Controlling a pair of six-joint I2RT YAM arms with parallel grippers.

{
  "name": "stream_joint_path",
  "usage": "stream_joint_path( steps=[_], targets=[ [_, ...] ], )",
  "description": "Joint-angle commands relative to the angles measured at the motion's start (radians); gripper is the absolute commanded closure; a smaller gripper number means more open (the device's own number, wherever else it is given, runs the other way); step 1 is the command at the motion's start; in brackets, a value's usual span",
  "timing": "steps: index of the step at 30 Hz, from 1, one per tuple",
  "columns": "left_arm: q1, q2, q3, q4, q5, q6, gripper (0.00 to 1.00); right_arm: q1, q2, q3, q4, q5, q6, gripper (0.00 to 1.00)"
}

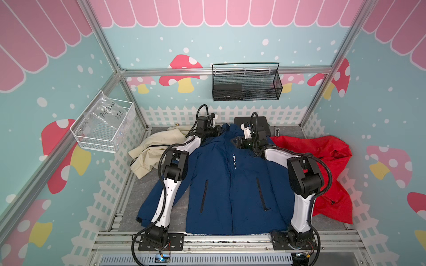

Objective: Unzip the jacket
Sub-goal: Unzip the zipper on the jacket.

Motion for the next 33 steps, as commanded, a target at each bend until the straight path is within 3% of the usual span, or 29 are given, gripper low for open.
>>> stream_joint_path(
  steps=[1, 18, 33],
  targets=[
    [0.003, -0.088, -0.024, 0.093, 0.060, 0.004, 1.00, 0.003, 0.035, 0.052, 0.020, -0.021, 0.010, 0.47],
    [0.007, -0.147, -0.017, 0.053, 0.090, 0.006, 1.00, 0.006, 0.180, 0.240, 0.024, -0.018, 0.045, 0.45],
    [0.006, -0.164, 0.001, 0.003, 0.068, 0.012, 1.00, 0.009, 0.238, 0.295, 0.028, 0.053, 0.085, 0.66]
  ],
)
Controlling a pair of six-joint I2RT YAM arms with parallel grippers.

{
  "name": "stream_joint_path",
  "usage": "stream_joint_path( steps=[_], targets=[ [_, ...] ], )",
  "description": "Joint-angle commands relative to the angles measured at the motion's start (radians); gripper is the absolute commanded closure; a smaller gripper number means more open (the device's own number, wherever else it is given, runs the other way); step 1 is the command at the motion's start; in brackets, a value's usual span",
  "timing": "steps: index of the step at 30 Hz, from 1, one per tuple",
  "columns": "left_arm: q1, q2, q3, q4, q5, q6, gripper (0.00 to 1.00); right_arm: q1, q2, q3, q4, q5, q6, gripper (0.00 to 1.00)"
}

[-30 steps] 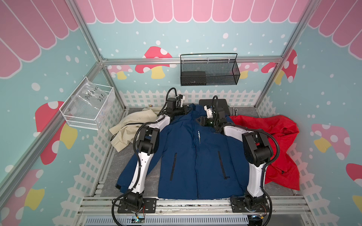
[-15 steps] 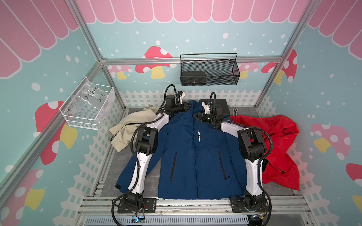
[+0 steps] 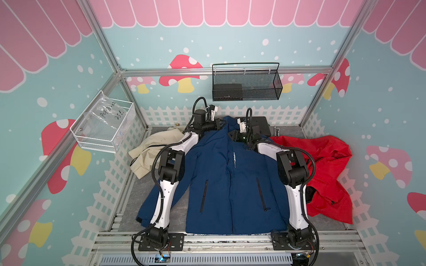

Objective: Unzip the jacket
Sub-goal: Unzip the zipper on the jacket.

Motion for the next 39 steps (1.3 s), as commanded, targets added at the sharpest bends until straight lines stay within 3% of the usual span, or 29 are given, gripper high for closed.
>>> stream_joint_path(
  steps=[1, 8, 33, 39],
  targets=[
    [0.001, -0.054, 0.023, -0.022, -0.008, 0.022, 1.00, 0.005, 0.007, 0.005, 0.024, 0.047, 0.012, 0.67],
    [0.003, -0.058, 0.052, -0.097, -0.023, 0.067, 1.00, 0.003, -0.005, -0.003, 0.027, 0.073, 0.020, 0.79],
    [0.003, -0.087, -0.010, -0.004, 0.049, 0.019, 1.00, 0.003, 0.050, 0.064, 0.007, 0.072, 0.008, 0.91],
    [0.012, -0.100, -0.029, -0.037, 0.026, 0.037, 1.00, 0.002, 0.011, 0.037, 0.032, 0.056, -0.055, 1.00]
  ],
)
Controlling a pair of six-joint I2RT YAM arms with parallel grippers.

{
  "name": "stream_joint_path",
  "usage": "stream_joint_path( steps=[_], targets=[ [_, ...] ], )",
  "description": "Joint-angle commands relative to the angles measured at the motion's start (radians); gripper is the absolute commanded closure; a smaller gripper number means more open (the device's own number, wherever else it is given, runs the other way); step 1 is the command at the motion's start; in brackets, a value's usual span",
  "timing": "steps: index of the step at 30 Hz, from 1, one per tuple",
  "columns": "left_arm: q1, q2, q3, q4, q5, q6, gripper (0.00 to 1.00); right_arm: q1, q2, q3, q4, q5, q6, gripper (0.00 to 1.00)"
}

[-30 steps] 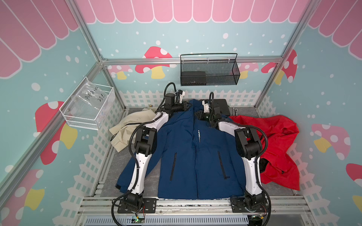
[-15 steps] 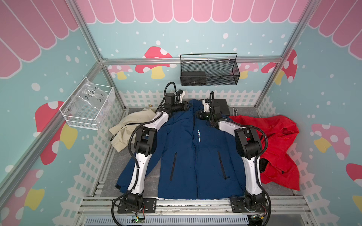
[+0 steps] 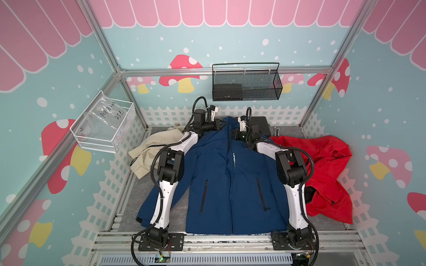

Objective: Unzip the jacket
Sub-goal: Unzip the zipper on the jacket.

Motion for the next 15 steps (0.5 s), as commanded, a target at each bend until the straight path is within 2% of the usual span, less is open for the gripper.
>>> stream_joint_path(
  steps=[1, 5, 6, 11, 15],
  targets=[
    [0.013, -0.084, -0.030, 0.013, -0.006, 0.006, 1.00, 0.000, -0.027, -0.020, 0.039, 0.000, -0.062, 1.00],
    [0.035, -0.094, -0.078, 0.057, -0.033, -0.043, 1.00, -0.012, -0.075, -0.091, 0.134, -0.027, -0.103, 1.00],
    [0.040, -0.097, -0.093, 0.070, -0.040, -0.053, 0.97, -0.015, -0.088, -0.116, 0.172, -0.042, -0.110, 1.00],
    [0.059, -0.140, -0.136, 0.082, -0.040, -0.014, 0.47, -0.018, -0.162, -0.241, 0.370, -0.097, -0.188, 1.00],
    [0.063, -0.183, -0.122, 0.018, -0.003, 0.116, 0.29, -0.018, -0.203, -0.308, 0.470, -0.138, -0.263, 1.00]
  ],
)
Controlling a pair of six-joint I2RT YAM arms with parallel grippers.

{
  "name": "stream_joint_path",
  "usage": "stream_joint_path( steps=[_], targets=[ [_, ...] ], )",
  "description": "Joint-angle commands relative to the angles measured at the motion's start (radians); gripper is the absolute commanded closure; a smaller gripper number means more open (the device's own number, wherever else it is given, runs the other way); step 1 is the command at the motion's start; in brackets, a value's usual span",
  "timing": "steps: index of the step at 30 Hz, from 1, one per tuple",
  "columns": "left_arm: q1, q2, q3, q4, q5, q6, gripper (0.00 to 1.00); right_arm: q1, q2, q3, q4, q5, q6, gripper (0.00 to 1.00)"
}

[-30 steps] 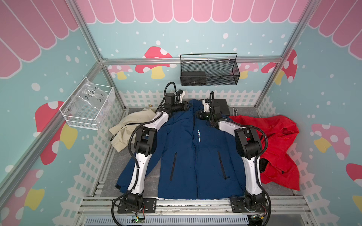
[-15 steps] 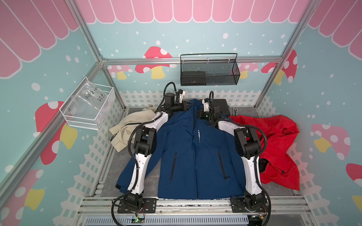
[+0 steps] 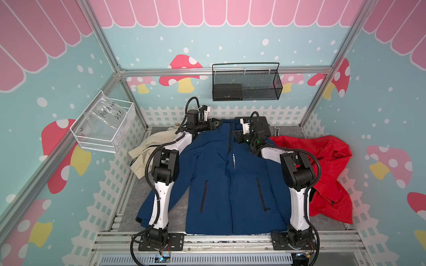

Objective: Unzip the jacket
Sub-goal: Unzip the zipper on the jacket.

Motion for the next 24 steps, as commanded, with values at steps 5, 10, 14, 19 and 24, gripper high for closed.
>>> stream_joint_path(
  steps=[5, 10, 14, 19, 24],
  targets=[
    [0.021, -0.117, 0.012, -0.040, 0.166, 0.286, 0.26, 0.002, -0.101, -0.103, 0.255, -0.118, -0.158, 1.00],
    [0.041, -0.147, -0.049, 0.030, 0.304, 0.515, 0.26, 0.002, -0.131, -0.143, 0.285, -0.151, -0.192, 1.00],
    [0.058, -0.140, -0.036, 0.062, 0.368, 0.619, 0.27, 0.001, -0.161, -0.187, 0.306, -0.184, -0.224, 1.00],
    [0.050, -0.112, 0.076, -0.102, 0.369, 0.788, 0.28, 0.001, -0.195, -0.242, 0.341, -0.214, -0.261, 1.00],
    [0.007, -0.127, 0.113, -0.305, 0.289, 1.099, 0.31, -0.001, -0.202, -0.256, 0.344, -0.227, -0.269, 1.00]
  ],
)
